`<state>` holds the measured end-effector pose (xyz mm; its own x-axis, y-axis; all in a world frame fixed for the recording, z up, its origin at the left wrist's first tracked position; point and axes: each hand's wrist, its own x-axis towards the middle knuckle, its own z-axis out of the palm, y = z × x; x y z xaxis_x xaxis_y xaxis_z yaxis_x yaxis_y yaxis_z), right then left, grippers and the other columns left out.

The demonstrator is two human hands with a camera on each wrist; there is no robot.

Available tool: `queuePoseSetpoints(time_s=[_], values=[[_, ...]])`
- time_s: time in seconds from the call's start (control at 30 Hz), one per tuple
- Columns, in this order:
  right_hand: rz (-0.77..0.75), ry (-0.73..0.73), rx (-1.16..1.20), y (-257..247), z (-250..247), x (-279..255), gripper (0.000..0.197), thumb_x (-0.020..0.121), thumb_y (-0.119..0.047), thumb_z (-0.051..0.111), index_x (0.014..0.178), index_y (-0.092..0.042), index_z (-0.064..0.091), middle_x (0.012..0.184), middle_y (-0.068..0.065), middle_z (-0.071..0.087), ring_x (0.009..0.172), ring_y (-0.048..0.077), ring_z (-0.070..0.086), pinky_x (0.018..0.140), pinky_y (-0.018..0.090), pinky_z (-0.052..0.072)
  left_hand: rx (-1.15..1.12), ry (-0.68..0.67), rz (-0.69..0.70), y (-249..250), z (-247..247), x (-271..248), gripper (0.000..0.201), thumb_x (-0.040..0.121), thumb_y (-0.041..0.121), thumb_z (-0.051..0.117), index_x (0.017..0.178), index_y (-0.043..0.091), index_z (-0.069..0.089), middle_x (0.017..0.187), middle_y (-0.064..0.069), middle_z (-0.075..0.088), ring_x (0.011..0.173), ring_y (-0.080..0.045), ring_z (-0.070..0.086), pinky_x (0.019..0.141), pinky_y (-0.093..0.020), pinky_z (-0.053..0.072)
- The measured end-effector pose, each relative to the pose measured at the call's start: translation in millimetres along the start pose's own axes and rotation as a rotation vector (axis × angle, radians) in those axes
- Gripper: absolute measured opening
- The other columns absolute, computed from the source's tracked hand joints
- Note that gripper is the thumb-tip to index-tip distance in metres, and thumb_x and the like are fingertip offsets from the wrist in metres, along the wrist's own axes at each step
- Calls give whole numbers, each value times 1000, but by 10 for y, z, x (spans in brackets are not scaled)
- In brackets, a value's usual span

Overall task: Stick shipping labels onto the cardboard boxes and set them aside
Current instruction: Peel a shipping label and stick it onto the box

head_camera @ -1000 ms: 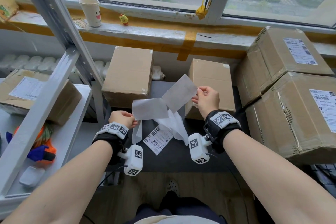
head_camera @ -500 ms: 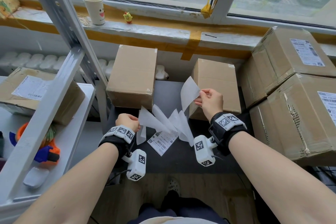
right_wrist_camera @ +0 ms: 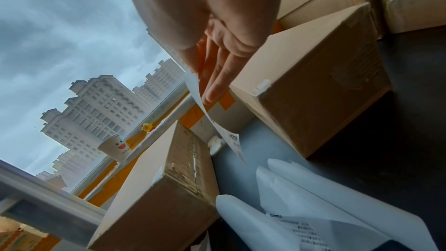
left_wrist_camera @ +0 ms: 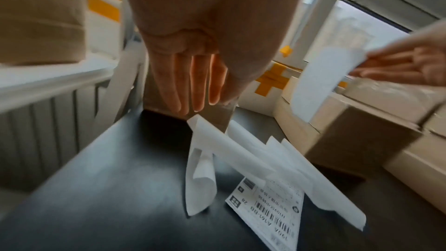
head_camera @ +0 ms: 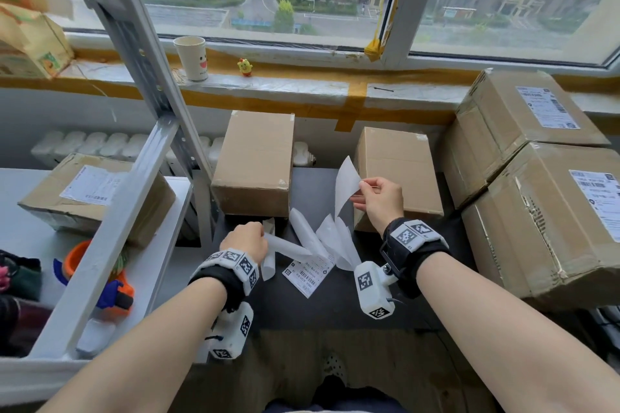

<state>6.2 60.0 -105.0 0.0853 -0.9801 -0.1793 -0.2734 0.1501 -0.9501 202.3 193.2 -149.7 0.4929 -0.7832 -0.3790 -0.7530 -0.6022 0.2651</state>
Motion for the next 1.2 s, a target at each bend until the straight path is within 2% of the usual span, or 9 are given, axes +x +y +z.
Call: queuePoseSetpoints(time_s=[0.2,0.3,0.37,0.43,0.53,0.77,0.9,1.1,1.2], values=[[-58,-7,36,-177,-7,-167,17,94,-10,51,79,-16,56,87,14,67,75,25,69,70,32,58,376,131,323,331,-236,-184,22,96,22,38,106,13,55,110,-6,61,102,-29,60,74,-35,41],[-89,-4,60,-275,-51,-262,19,94,-9,51,76,-16,56,82,12,66,70,23,68,66,29,57,385,218,410,570,-353,-216,20,94,17,38,100,10,56,106,-7,62,98,-31,60,73,-35,42],[-107,4,63,-332,-100,-306,21,94,-9,52,74,-16,56,81,12,66,67,19,67,63,26,57,369,262,471,758,-451,-223,20,94,17,40,98,8,57,103,-8,63,96,-32,60,77,-35,43],[-122,12,55,-371,-156,-349,17,94,-11,52,78,-13,57,81,10,67,69,19,68,64,25,57,344,297,561,939,-532,-217,22,96,24,42,97,8,57,101,-8,63,93,-30,61,80,-36,46],[-124,42,40,-398,-248,-388,11,94,-14,53,86,-9,59,87,13,69,78,23,71,70,31,60,307,337,660,1191,-605,-248,27,95,35,46,97,10,58,99,-6,65,89,-26,62,76,-36,51],[-118,96,47,-465,-498,-361,11,94,-16,54,92,-8,61,92,12,69,85,24,70,73,33,60,254,431,734,1650,-649,-247,36,93,46,44,98,14,61,98,-3,66,90,-25,63,73,-33,48],[-113,103,74,-508,-622,-226,12,94,-16,54,86,-10,62,93,15,71,86,26,70,75,38,59,161,423,735,1865,-685,-210,28,92,35,47,98,15,65,100,-4,68,93,-27,64,76,-34,51],[-107,79,152,-559,-855,-24,17,90,-29,61,83,-14,63,88,9,71,80,20,69,60,25,54,1,407,677,2140,-782,-158,23,93,27,44,98,14,63,98,-9,69,90,-33,63,74,-35,47],[-127,133,109,-554,-1012,95,15,89,-30,62,83,-15,63,92,10,71,83,21,69,68,33,59,-171,303,686,2229,-844,-67,18,92,21,51,100,15,65,100,-5,71,90,-25,65,79,-32,51]])
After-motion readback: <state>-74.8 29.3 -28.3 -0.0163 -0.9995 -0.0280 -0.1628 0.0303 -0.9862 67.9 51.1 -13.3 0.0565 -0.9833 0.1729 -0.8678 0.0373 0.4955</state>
